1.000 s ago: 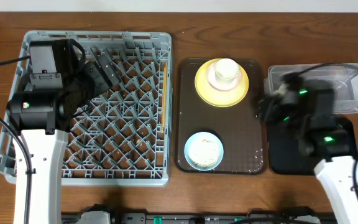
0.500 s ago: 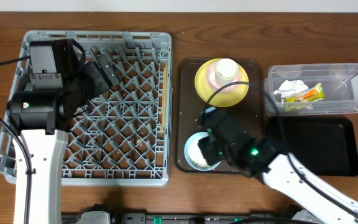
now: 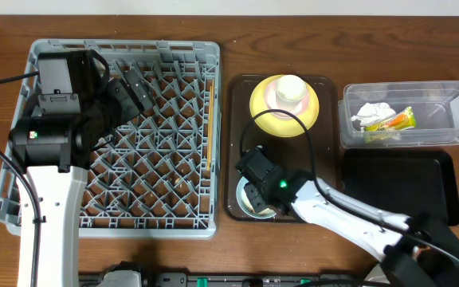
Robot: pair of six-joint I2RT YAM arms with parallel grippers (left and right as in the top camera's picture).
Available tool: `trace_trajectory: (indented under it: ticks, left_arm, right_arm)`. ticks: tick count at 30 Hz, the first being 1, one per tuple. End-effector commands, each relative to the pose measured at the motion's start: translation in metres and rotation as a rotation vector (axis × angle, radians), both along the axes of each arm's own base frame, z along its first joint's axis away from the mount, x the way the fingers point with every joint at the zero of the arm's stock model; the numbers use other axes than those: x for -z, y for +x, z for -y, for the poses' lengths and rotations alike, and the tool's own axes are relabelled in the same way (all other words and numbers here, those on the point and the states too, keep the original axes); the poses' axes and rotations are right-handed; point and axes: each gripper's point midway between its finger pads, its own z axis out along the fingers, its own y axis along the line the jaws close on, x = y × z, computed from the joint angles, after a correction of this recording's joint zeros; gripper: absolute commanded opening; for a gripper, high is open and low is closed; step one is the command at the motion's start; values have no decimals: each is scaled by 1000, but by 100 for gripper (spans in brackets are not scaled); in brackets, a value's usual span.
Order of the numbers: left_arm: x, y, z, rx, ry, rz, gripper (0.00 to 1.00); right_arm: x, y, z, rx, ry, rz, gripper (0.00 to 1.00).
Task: Sort waste into correct bins and load items into the dishwasher rack
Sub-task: 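Move the right gripper down to the light-blue rice plate rim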
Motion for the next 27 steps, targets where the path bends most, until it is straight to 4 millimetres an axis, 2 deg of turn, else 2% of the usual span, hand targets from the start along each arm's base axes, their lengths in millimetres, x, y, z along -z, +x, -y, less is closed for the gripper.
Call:
trace_trajectory:
  ticks: [1, 12, 16, 19, 21, 23, 27]
  left_arm:
    - [-2, 1, 0, 7, 2, 4, 94]
    - [-2, 1, 0, 7, 2, 5, 94]
    - [-1, 0, 0, 7, 2, 3, 94]
    - [-1, 1, 0, 7, 2, 2, 94]
    - [-1, 1, 0, 7, 2, 2, 94]
    - [-1, 1, 0, 7, 2, 2, 94]
    - [-1, 1, 0, 7, 2, 2, 94]
  right_arm:
    - [5, 10, 20, 100, -78, 50, 39]
    - [-2, 45, 70, 282, -161, 120, 41]
    - [-10, 63, 91, 334, -175, 141, 42]
    - [-24, 76, 104, 366, -166, 157, 42]
    - [-36, 82, 105, 363, -143, 164, 42]
    - [-52, 87, 97, 305, -101, 169, 44]
    - [-82, 84, 81, 236, -17, 173, 48]
